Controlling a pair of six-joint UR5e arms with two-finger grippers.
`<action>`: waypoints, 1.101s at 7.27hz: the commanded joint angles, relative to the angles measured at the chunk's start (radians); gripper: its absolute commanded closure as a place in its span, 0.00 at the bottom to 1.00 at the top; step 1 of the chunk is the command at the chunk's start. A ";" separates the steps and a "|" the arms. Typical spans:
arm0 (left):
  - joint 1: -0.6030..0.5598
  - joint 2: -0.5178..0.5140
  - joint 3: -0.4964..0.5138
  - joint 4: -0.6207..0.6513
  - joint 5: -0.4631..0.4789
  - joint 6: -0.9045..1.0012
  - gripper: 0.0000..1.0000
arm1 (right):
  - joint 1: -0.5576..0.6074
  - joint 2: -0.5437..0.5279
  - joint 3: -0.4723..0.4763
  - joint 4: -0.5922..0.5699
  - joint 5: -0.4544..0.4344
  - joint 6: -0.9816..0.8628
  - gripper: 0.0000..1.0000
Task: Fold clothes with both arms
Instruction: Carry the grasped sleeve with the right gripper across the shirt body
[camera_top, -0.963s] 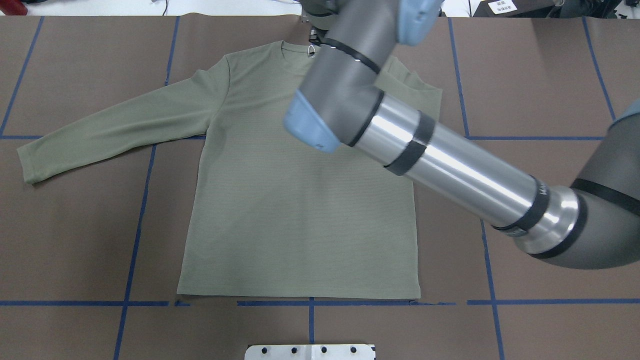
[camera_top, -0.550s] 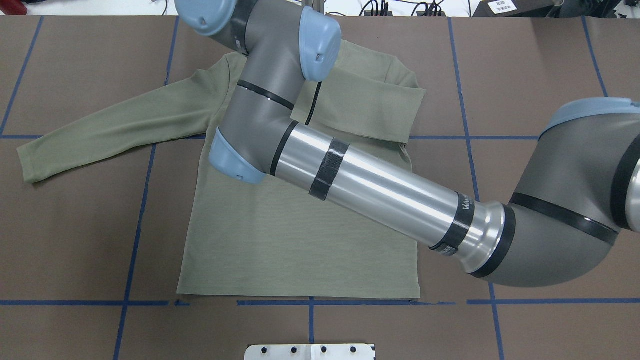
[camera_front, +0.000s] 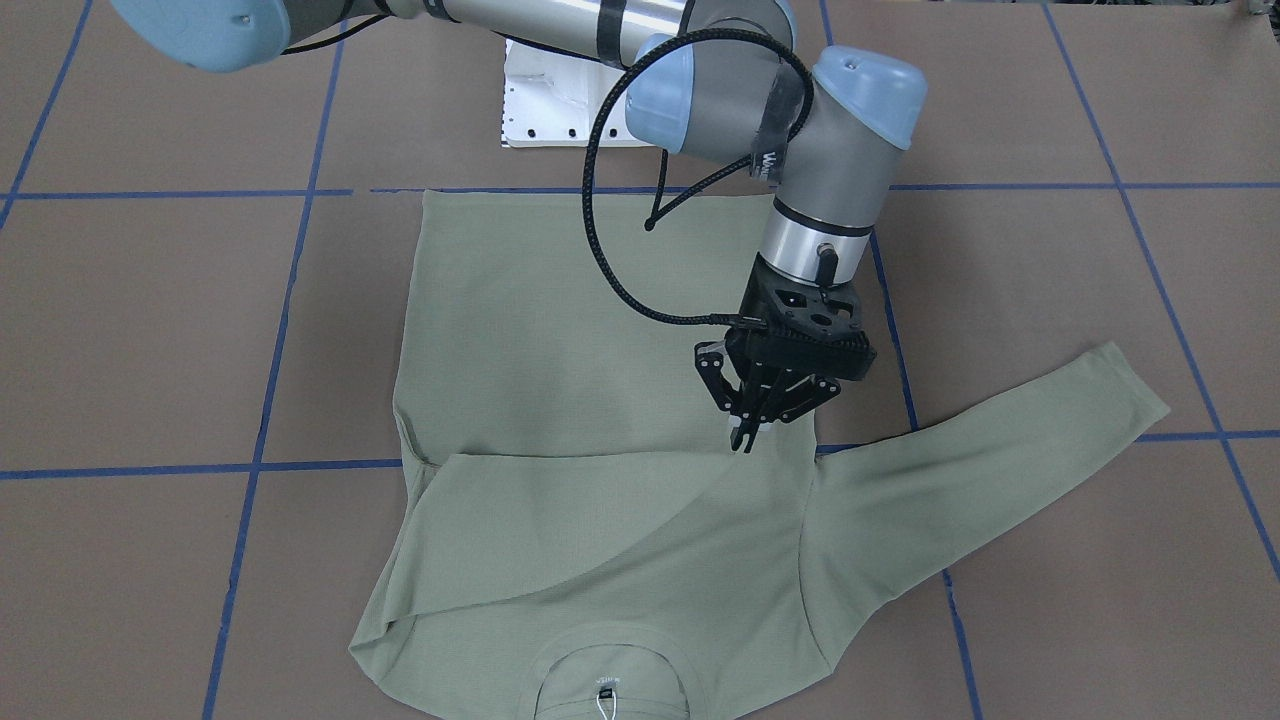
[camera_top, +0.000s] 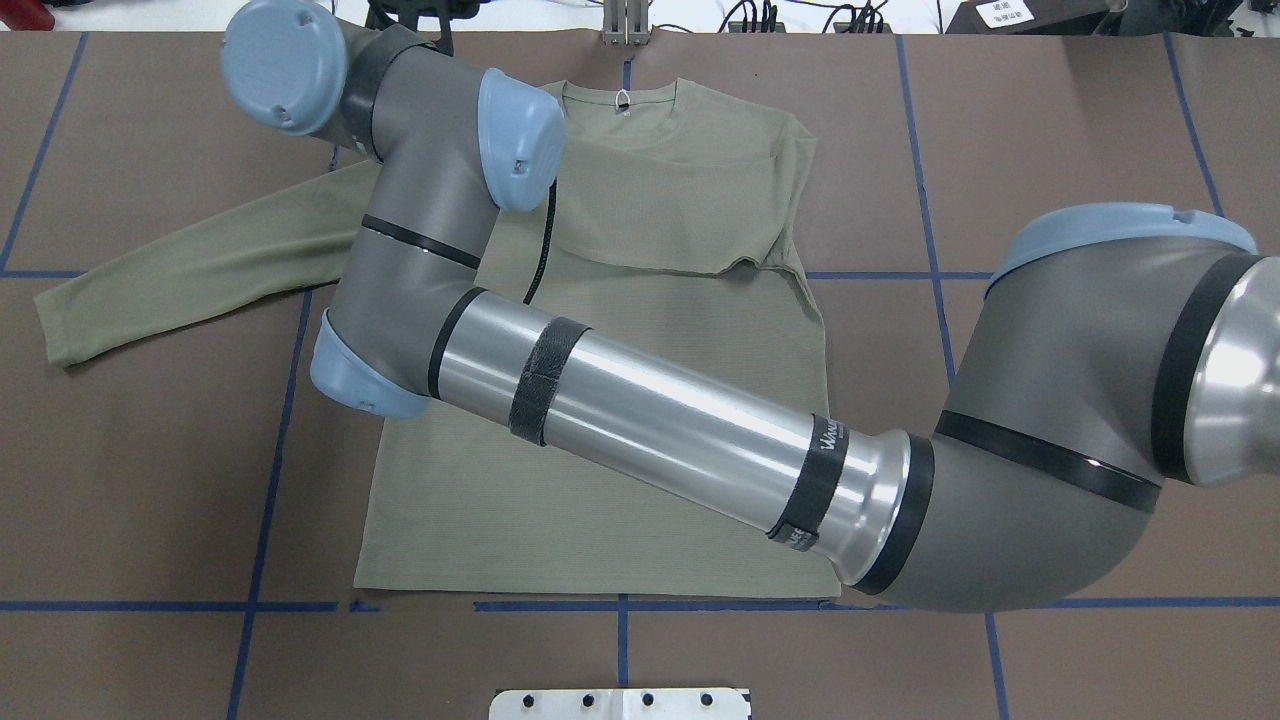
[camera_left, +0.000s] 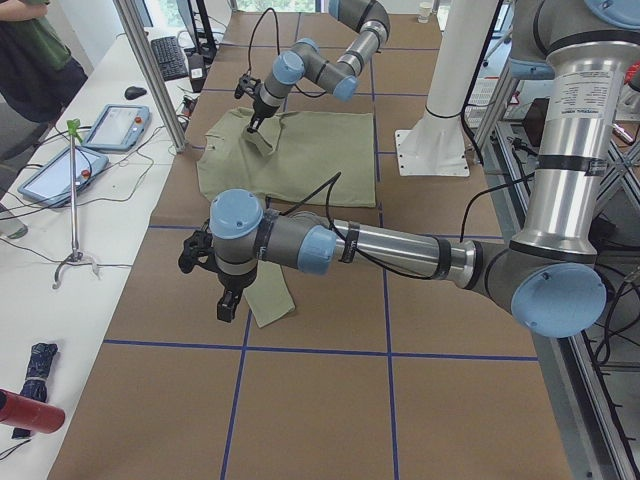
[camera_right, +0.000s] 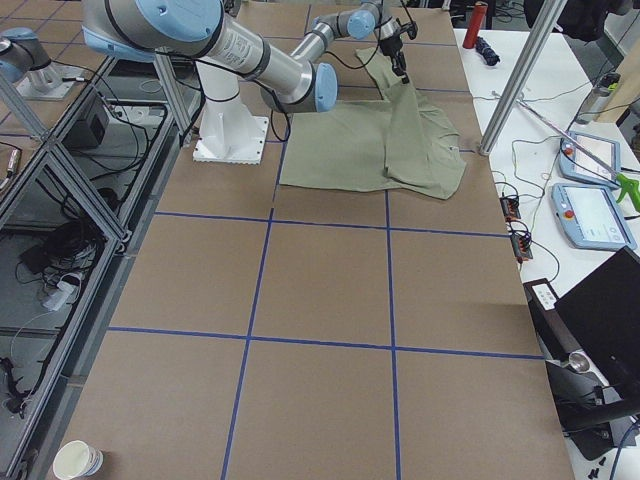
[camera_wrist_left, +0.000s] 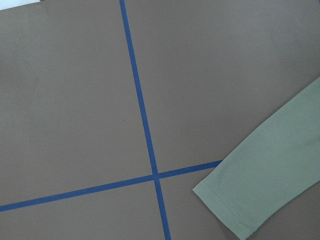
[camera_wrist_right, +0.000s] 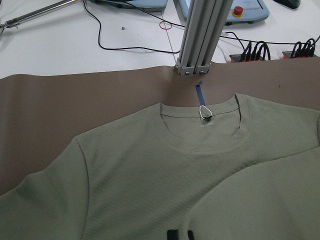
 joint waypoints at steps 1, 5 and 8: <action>0.000 0.000 0.006 0.000 0.000 0.000 0.00 | -0.009 0.018 -0.072 0.090 -0.005 0.003 0.53; 0.000 -0.006 0.004 0.001 0.003 -0.011 0.00 | -0.008 0.061 -0.124 0.163 0.018 -0.018 0.02; 0.043 -0.126 0.049 -0.081 0.008 -0.119 0.00 | 0.182 -0.008 -0.066 0.117 0.445 -0.093 0.00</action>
